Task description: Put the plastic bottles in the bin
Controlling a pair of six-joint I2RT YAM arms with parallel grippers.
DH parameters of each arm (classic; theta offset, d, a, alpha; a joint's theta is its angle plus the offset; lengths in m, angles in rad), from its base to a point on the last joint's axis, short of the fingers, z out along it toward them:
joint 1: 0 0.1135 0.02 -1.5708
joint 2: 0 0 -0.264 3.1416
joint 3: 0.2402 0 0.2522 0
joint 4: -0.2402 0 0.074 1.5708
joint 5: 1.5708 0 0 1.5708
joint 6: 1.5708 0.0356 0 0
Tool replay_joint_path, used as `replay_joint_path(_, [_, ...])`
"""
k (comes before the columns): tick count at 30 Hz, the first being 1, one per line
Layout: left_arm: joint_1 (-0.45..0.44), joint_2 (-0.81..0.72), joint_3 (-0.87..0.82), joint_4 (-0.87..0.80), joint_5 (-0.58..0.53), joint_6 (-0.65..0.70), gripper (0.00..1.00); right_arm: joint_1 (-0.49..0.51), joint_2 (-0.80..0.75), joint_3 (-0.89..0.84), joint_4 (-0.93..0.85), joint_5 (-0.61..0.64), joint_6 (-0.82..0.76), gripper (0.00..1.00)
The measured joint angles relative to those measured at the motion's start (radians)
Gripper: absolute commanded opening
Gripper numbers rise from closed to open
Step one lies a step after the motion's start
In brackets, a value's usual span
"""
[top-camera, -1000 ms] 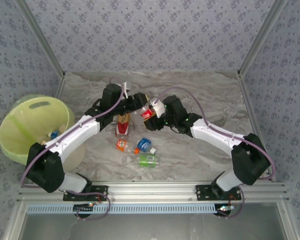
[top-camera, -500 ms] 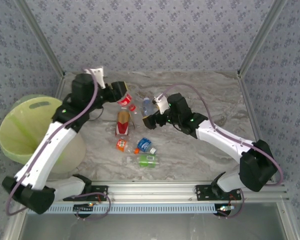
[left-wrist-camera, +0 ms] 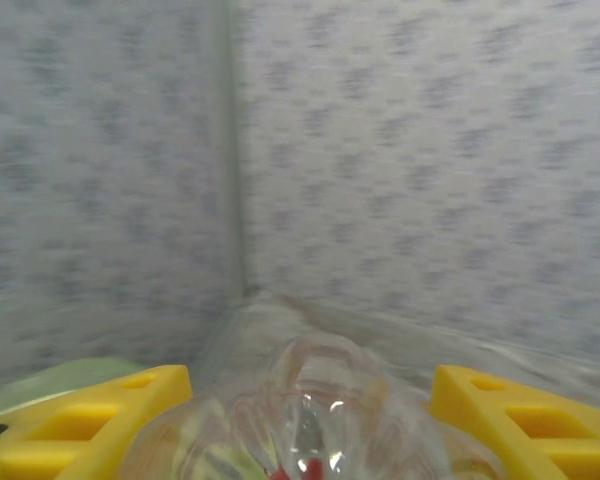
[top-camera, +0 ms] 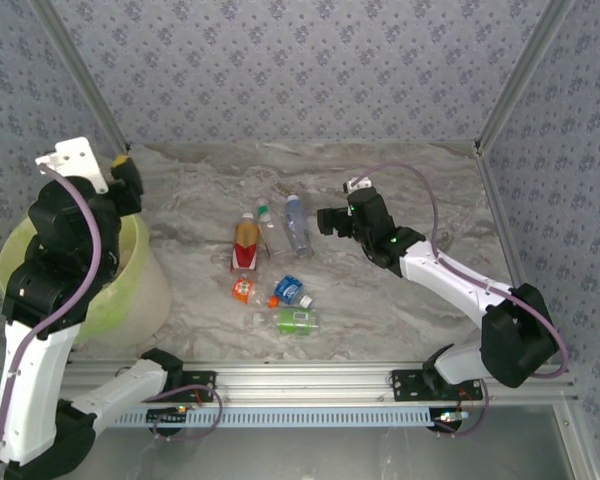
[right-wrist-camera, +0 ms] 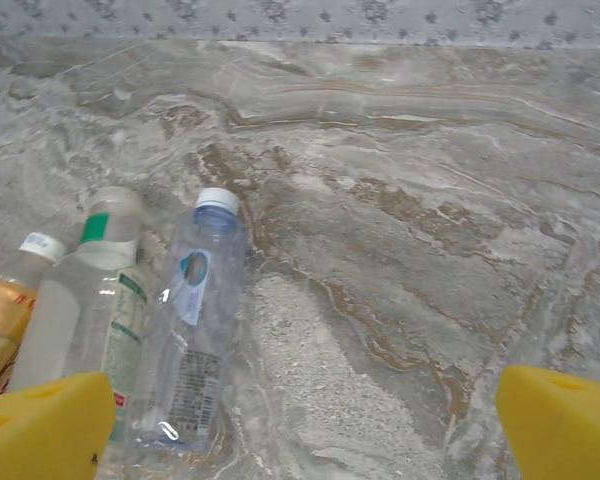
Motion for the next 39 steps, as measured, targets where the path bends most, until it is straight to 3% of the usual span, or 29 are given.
replay_joint_path(3, [0.136,0.03,-0.001,-0.045,-0.094,0.019,0.44,-0.003,0.0,-0.003,-0.006,0.014,0.022,1.0])
replay_joint_path(8, [0.465,0.068,-0.05,-0.12,-0.033,0.0,0.47,-0.009,0.0,-0.005,-0.019,0.018,0.032,1.0])
replay_joint_path(14, [0.629,0.072,-0.136,-0.195,0.066,-0.064,0.68,-0.023,0.004,-0.004,-0.033,0.017,0.032,1.0])
replay_joint_path(17, [0.66,0.073,-0.164,-0.218,0.094,-0.097,0.8,-0.026,0.027,0.001,-0.045,0.016,0.037,1.0])
replay_joint_path(23, [0.669,0.069,-0.167,-0.235,0.2,-0.129,0.95,-0.026,0.083,0.023,-0.069,-0.007,0.06,1.0])
replay_joint_path(33, [0.644,-0.042,-0.192,-0.058,0.895,-0.192,0.99,0.008,0.286,0.18,-0.097,-0.076,0.106,0.98])
replay_joint_path(39, [0.518,-0.058,-0.231,0.065,1.11,-0.221,0.99,0.032,0.434,0.294,-0.127,-0.142,0.135,0.89])
